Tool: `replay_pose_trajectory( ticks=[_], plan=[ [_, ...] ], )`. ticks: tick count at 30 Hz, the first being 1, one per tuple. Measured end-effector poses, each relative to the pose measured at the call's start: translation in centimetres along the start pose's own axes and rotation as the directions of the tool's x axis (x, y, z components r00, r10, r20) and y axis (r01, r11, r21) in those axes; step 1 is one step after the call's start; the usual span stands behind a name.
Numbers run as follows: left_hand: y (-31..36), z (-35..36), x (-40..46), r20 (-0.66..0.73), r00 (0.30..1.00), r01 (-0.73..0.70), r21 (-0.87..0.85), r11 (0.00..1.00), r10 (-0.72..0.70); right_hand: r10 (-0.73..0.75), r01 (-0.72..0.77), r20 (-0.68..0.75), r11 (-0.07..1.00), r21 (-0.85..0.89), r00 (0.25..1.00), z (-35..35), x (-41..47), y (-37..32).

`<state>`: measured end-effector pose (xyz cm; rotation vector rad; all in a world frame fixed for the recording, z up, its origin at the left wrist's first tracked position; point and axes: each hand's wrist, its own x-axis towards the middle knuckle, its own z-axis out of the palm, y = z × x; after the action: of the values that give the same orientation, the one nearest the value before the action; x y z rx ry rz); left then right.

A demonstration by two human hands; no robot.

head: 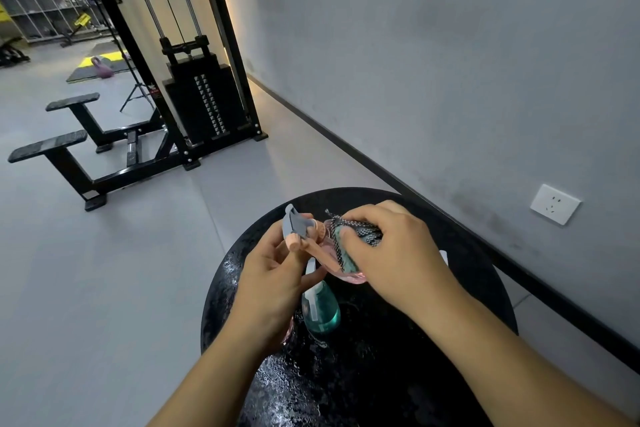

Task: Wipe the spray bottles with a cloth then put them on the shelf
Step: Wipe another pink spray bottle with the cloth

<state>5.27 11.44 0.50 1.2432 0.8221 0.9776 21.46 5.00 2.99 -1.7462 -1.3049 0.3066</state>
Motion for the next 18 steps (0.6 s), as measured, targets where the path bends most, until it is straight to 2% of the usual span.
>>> replay_pose_trajectory(
  ticks=[3,8,10,14,18],
  plan=[
    [0.2,0.1,-0.1,0.011,1.000,-0.010,0.015,1.000,0.010,0.037,-0.037,-0.019,0.999,0.006,0.999,-0.4,0.2,0.2],
    [0.2,0.0,-0.1,0.009,1.000,-0.021,0.008,1.000,0.021,-0.038,0.038,0.003,0.999,0.030,0.999,0.1,-0.3,-0.2],
    [0.2,0.0,-0.2,-0.010,0.999,-0.035,0.000,0.999,0.035,-0.016,0.016,-0.008,0.999,0.050,1.000,-0.3,-0.1,0.0],
    [0.9,-0.5,0.1,-0.109,0.994,-0.042,-0.152,0.987,0.026,0.053,-0.050,-0.052,0.997,0.060,0.997,-1.1,0.4,0.7],
    [0.8,-0.6,0.3,-0.122,0.992,-0.014,-0.222,0.975,-0.013,-0.005,0.011,-0.077,0.997,0.077,0.997,-0.8,-0.2,0.4]
  ],
)
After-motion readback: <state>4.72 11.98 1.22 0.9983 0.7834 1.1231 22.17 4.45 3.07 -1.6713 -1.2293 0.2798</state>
